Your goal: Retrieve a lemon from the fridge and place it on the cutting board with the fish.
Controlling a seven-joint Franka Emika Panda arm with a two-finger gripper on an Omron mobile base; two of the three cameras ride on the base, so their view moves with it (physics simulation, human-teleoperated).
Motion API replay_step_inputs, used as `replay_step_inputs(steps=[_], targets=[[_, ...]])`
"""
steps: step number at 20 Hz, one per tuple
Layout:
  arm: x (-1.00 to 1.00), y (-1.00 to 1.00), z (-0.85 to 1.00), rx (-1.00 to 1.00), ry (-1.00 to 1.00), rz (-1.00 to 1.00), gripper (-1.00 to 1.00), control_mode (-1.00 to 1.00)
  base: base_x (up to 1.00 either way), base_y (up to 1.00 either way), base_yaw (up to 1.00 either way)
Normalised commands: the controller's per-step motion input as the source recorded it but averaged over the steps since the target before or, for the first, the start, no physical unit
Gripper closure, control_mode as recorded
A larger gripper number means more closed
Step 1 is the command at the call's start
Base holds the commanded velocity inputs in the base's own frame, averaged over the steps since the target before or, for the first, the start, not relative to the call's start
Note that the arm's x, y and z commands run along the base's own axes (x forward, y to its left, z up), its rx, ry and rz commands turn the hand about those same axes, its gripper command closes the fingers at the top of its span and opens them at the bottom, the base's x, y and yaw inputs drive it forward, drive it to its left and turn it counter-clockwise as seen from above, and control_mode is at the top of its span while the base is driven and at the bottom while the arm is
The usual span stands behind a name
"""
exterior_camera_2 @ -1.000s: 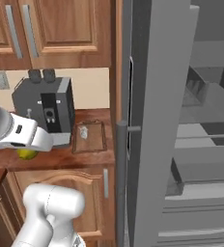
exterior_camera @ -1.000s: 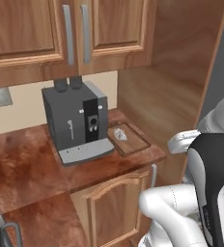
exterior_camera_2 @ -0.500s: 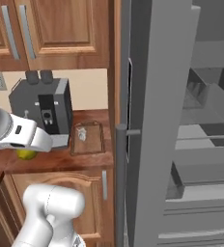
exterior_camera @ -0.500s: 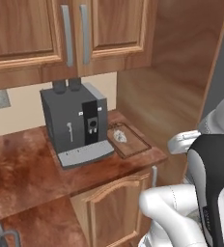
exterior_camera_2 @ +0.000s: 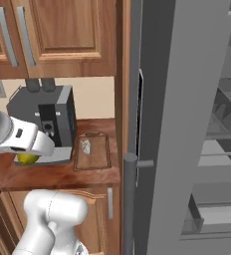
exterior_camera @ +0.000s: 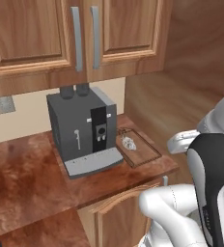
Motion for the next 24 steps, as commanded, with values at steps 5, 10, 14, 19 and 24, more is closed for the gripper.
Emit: replay_step_inputs(steps=[5,10,14,19,24], targets=[[0.00,0.00,0.00,0.00,0.00,0.00,1.00,1.00,0.39,0.09,0.00],[0.00,0.00,0.00,0.00,0.00,0.00,1.00,1.00,0.01,0.00,0.00],[0.00,0.00,0.00,0.00,0.00,0.00,1.00,1.00,0.02,0.00,0.00],[0.18,-0.01,0.00,0.00,0.00,0.00,1.00,-1.00,0.13,0.00,0.00],[0.65,-0.01,-0.03,0.01,0.00,0.00,1.00,-1.00,0.00,0.00,0.00]])
